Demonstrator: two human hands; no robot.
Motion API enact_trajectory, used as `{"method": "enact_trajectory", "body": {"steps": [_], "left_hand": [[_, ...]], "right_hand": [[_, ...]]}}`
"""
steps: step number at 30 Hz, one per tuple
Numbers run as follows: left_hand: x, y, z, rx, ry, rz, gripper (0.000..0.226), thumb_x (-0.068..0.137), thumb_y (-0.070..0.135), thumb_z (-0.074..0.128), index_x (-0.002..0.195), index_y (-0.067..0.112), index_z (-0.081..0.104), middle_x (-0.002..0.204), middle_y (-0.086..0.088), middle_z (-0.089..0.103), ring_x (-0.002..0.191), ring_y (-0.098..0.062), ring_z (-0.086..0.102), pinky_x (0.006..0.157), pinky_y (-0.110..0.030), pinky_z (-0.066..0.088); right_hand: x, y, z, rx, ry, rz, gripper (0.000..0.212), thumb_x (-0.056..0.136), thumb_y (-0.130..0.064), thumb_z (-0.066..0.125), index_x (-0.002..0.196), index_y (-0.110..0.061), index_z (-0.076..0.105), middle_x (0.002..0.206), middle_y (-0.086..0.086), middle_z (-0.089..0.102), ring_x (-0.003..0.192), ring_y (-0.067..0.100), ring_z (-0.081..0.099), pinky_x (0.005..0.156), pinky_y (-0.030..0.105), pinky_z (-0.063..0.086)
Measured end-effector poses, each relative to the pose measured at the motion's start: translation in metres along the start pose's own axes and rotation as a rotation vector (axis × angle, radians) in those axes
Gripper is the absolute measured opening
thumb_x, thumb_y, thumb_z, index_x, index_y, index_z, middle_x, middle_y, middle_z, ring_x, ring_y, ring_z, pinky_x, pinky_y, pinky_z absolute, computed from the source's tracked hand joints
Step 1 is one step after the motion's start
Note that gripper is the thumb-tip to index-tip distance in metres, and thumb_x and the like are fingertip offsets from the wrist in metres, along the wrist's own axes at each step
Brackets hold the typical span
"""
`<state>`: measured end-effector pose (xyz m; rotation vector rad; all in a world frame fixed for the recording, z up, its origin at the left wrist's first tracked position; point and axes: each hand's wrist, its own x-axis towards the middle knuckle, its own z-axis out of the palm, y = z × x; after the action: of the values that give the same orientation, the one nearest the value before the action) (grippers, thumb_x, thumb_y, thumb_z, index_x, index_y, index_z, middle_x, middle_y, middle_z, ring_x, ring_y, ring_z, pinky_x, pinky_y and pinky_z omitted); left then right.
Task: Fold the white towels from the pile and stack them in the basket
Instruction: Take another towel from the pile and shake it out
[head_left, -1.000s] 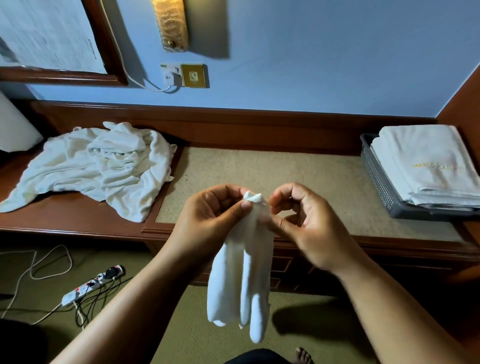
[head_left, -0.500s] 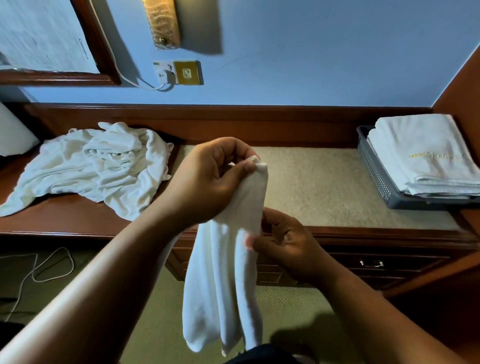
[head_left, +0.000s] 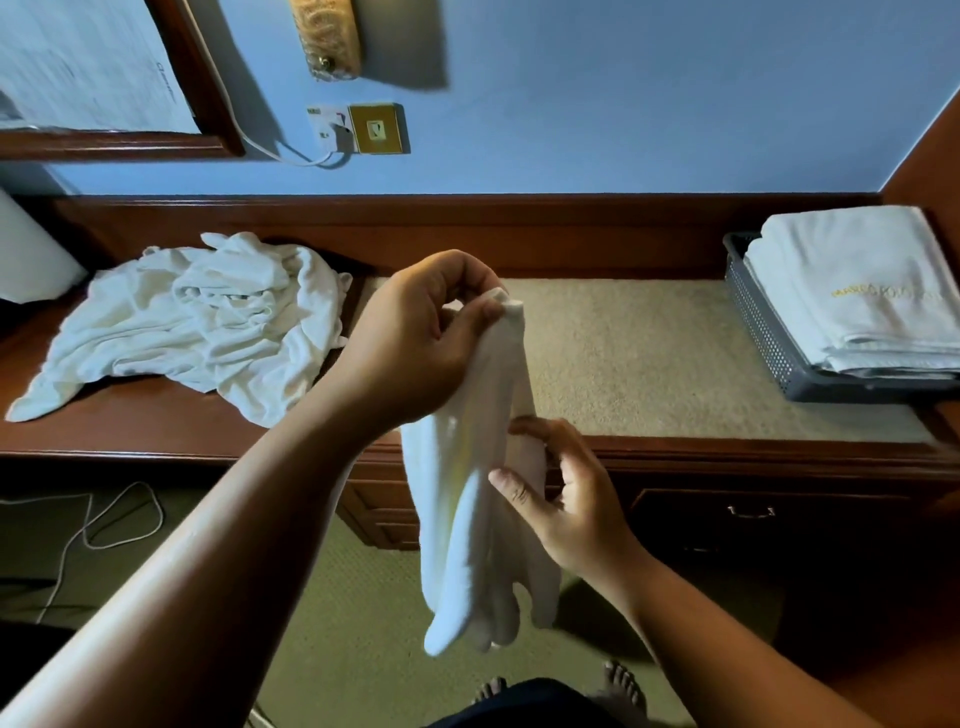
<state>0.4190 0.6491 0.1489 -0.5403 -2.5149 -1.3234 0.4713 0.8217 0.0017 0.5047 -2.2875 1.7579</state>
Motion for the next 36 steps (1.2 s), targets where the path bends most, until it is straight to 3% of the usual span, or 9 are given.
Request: {"method": "enact_trajectory", "body": {"steps": [4, 8, 14, 19, 24, 27, 30, 32, 36], "left_hand": [[-0.003, 0.002, 0.009, 0.044, -0.013, 0.034, 0.009, 0.099, 0.02, 0.061, 0.091, 0.022, 0.061, 0.067, 0.022, 0.058, 0.044, -0.004, 0.043, 0.045, -0.015, 0.029], [0.0, 0.003, 0.01, 0.068, 0.062, 0.036, 0.006, 0.099, 0.021, 0.061, 0.093, 0.02, 0.061, 0.066, 0.018, 0.056, 0.048, -0.005, 0.046, 0.046, -0.011, 0.03], [0.02, -0.043, -0.021, 0.112, 0.312, -0.089, 0.006, 0.095, 0.028, 0.063, 0.091, 0.025, 0.064, 0.085, 0.011, 0.065, 0.075, -0.011, 0.06, 0.065, -0.035, 0.051], [0.018, -0.092, -0.06, 0.094, 0.56, -0.249, 0.009, 0.092, 0.034, 0.061, 0.084, 0.03, 0.06, 0.085, 0.007, 0.064, 0.08, -0.012, 0.058, 0.076, -0.04, 0.053], [0.008, -0.096, -0.034, 0.037, 0.436, -0.24, 0.014, 0.097, 0.03, 0.06, 0.083, 0.03, 0.058, 0.074, 0.012, 0.058, 0.061, -0.004, 0.046, 0.06, -0.026, 0.041], [0.002, -0.085, -0.005, -0.048, 0.314, -0.211, 0.012, 0.097, 0.032, 0.059, 0.092, 0.021, 0.062, 0.078, 0.006, 0.062, 0.063, -0.007, 0.051, 0.061, -0.029, 0.042], [-0.009, -0.06, 0.025, -0.018, 0.102, -0.087, 0.01, 0.098, 0.028, 0.061, 0.095, 0.018, 0.065, 0.08, 0.005, 0.065, 0.069, -0.014, 0.059, 0.065, -0.031, 0.046], [-0.017, -0.037, 0.044, -0.037, -0.05, -0.02, 0.005, 0.099, 0.02, 0.063, 0.095, 0.018, 0.066, 0.079, 0.009, 0.065, 0.068, -0.004, 0.058, 0.062, -0.019, 0.044], [-0.021, -0.026, 0.064, -0.177, -0.113, 0.019, 0.008, 0.098, 0.02, 0.064, 0.096, 0.027, 0.067, 0.087, 0.011, 0.071, 0.082, -0.003, 0.067, 0.072, -0.018, 0.048]], "right_hand": [[0.003, -0.016, 0.008, -0.067, -0.024, -0.054, 0.026, 0.087, -0.036, 0.075, 0.092, -0.011, 0.069, 0.097, -0.003, 0.06, 0.091, 0.014, 0.062, 0.082, 0.026, 0.052], [-0.007, 0.001, 0.02, -0.111, -0.216, 0.215, 0.038, 0.084, -0.048, 0.075, 0.073, -0.012, 0.071, 0.102, -0.012, 0.062, 0.089, 0.005, 0.064, 0.08, 0.018, 0.05], [-0.021, 0.076, -0.012, -0.627, -0.499, 0.534, 0.049, 0.081, -0.063, 0.062, 0.107, -0.022, 0.069, 0.106, -0.012, 0.067, 0.094, 0.013, 0.066, 0.082, 0.03, 0.055], [-0.047, 0.123, -0.082, -1.017, -0.594, 0.752, 0.044, 0.091, -0.063, 0.054, 0.099, -0.022, 0.064, 0.1, -0.002, 0.066, 0.1, 0.023, 0.065, 0.086, 0.032, 0.047], [-0.049, 0.143, -0.101, -1.228, -0.434, 0.803, 0.042, 0.099, -0.053, 0.039, 0.112, -0.024, 0.067, 0.117, 0.002, 0.065, 0.109, 0.026, 0.062, 0.093, 0.038, 0.041], [-0.038, 0.138, -0.092, -1.101, -0.392, 0.863, 0.045, 0.096, -0.056, 0.045, 0.126, -0.029, 0.064, 0.129, 0.004, 0.058, 0.116, 0.027, 0.058, 0.096, 0.038, 0.042], [-0.023, 0.107, -0.068, -0.622, -0.228, 0.63, 0.058, 0.084, -0.048, 0.074, 0.136, -0.033, 0.054, 0.135, -0.005, 0.048, 0.122, 0.016, 0.053, 0.098, 0.029, 0.044], [-0.007, 0.069, -0.051, -0.271, -0.183, 0.463, 0.067, 0.08, -0.04, 0.081, 0.139, -0.037, 0.049, 0.136, -0.012, 0.051, 0.126, 0.005, 0.051, 0.101, 0.027, 0.044], [0.018, 0.014, -0.042, 0.154, -0.125, 0.339, 0.032, 0.092, -0.048, 0.065, 0.108, -0.021, 0.065, 0.1, 0.005, 0.07, 0.093, 0.024, 0.069, 0.078, 0.05, 0.059]]}}
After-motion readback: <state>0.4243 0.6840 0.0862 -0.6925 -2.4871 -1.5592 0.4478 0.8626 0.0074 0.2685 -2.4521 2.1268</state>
